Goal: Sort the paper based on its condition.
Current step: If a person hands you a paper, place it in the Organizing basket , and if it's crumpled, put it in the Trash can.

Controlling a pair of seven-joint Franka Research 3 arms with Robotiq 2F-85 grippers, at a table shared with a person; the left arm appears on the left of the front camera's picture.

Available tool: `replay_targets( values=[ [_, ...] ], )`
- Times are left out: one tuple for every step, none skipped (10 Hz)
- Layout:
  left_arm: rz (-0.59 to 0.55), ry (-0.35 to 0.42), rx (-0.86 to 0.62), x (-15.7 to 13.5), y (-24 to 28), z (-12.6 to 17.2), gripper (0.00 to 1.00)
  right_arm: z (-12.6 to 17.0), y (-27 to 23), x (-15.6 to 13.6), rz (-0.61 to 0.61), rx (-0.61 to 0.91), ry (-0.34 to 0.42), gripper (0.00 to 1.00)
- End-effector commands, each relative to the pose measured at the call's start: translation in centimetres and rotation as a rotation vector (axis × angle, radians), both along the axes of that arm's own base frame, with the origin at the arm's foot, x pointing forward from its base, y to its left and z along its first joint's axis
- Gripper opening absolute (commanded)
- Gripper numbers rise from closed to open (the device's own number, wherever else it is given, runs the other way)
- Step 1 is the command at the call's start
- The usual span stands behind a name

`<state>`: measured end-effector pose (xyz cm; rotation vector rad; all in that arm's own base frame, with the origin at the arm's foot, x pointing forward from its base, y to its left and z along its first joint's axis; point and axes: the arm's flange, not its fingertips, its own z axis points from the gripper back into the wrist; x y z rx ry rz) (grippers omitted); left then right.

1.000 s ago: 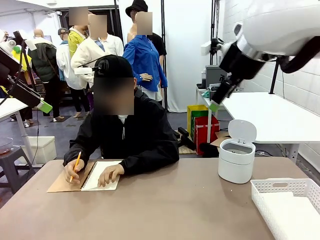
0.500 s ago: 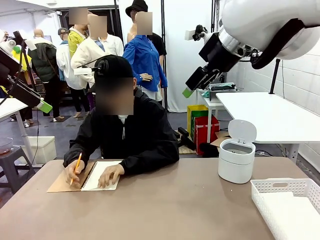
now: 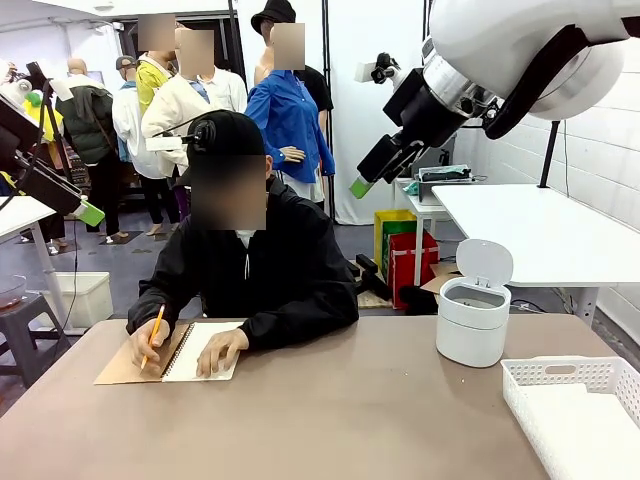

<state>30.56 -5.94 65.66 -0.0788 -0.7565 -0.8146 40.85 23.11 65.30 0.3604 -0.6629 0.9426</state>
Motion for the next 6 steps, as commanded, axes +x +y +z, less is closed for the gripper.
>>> replay_targets(
  values=[
    [0.000, 0.000, -0.001, -0.01, 0.02, 0.02, 1.00, 0.16, -0.08, 0.02, -0.022, -0.012, -0.012, 1.00],
    [0.000, 0.000, -0.001, -0.01, 0.02, 0.02, 1.00, 0.16, -0.08, 0.02, -0.022, -0.012, -0.012, 1.00],
    [0.000, 0.000, -0.001, -0.01, 0.02, 0.02, 1.00, 0.16, -0.08, 0.02, -0.022, -0.012, -0.012, 1.00],
    [0.000, 0.000, -0.001, -0.01, 0.02, 0.02, 1.00, 0.16, -0.08, 0.02, -0.022, -0.012, -0.012, 1.00],
    [0.000, 0.000, -0.001, -0.01, 0.02, 0.02, 1.00, 0.16, -0.08, 0.02, -0.022, -0.012, -0.012, 1.00],
    [0.000, 0.000, -0.001, -0.01, 0.02, 0.02, 1.00, 0.16, -0.08, 0.02, -0.022, -0.012, -0.012, 1.00]
  ],
)
